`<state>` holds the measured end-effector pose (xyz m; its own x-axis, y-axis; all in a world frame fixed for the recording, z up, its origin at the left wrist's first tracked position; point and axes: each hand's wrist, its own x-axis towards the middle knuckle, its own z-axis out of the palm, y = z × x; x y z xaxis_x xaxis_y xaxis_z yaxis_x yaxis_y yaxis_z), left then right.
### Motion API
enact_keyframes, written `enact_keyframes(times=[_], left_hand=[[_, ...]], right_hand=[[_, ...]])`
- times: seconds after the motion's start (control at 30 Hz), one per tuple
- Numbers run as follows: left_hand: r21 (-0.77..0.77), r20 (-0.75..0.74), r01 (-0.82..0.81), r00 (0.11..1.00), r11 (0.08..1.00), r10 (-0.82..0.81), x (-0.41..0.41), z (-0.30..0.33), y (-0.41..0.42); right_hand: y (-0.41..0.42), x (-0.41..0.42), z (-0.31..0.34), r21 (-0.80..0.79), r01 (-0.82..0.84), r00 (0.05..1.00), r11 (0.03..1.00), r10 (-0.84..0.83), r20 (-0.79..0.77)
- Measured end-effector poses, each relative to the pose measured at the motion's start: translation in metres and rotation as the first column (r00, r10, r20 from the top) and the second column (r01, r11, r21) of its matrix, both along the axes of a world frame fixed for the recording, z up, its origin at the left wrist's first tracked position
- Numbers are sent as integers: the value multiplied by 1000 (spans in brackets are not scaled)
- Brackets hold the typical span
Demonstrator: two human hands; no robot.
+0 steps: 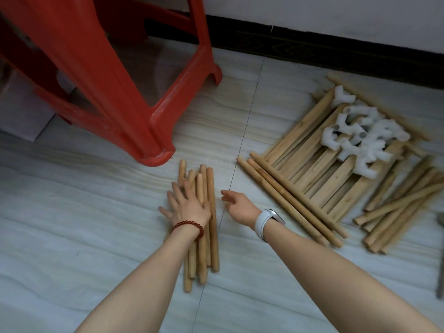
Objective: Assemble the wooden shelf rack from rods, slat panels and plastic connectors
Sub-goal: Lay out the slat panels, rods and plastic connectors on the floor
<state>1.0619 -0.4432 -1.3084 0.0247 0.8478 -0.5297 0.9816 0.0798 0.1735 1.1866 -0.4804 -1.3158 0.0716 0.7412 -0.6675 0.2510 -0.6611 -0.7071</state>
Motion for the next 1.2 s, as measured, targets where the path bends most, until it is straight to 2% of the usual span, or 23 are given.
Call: enact_keyframes(times=[0.1, 0.17, 0.23, 0.33, 0.4, 0.47, 0.57, 0.67, 0.73, 0.83, 0.93, 1.07, 1.2], left_hand=[[177, -19, 163, 987, 971, -162, 22, 12, 0], [223, -20, 300, 953, 928, -303, 51, 18, 2], [241, 30, 412, 902, 879, -431, 88, 25, 6], [236, 151, 500, 828, 833, -540, 152, 35, 10], [226, 181, 555, 784, 801, -594, 187, 36, 13], [190, 154, 613, 753, 767, -640, 215, 29, 17], [75, 78, 643, 758, 762, -648, 239, 8, 29], [-38, 41, 636, 771, 771, -635, 238, -14, 31], [-39, 27, 643, 766, 765, -643, 236, -23, 28], [-25, 23, 644, 765, 765, -644, 233, -25, 23], [-78, 30, 604, 797, 793, -603, 227, -22, 11], [-116, 36, 573, 818, 811, -574, 209, -17, -14], [-139, 42, 534, 844, 834, -534, 181, -15, -44]], right_hand=[[-13, 28, 20, 81, 23, 991, 996, -34, 128], [-20, 61, 33, 164, 57, 972, 985, -92, 216], [-25, 104, 45, 248, 69, 916, 966, -160, 367], [-36, 179, 62, 304, 46, 753, 952, -233, 616], [-41, 222, 67, 230, -20, 587, 973, -175, 791], [-47, 255, 66, 94, -31, 465, 995, -69, 883], [-45, 294, 53, -31, -74, 425, 997, 60, 903], [-28, 312, 37, -69, -126, 490, 990, 123, 863], [-14, 315, 28, -78, -151, 514, 985, 146, 845], [3, 303, 22, -163, -189, 447, 968, 233, 864], [7, 285, 20, -228, -227, 382, 947, 302, 873], [-13, 265, 22, -167, -279, 354, 946, 263, 898], [-45, 232, 21, -172, -394, 276, 903, 295, 915]])
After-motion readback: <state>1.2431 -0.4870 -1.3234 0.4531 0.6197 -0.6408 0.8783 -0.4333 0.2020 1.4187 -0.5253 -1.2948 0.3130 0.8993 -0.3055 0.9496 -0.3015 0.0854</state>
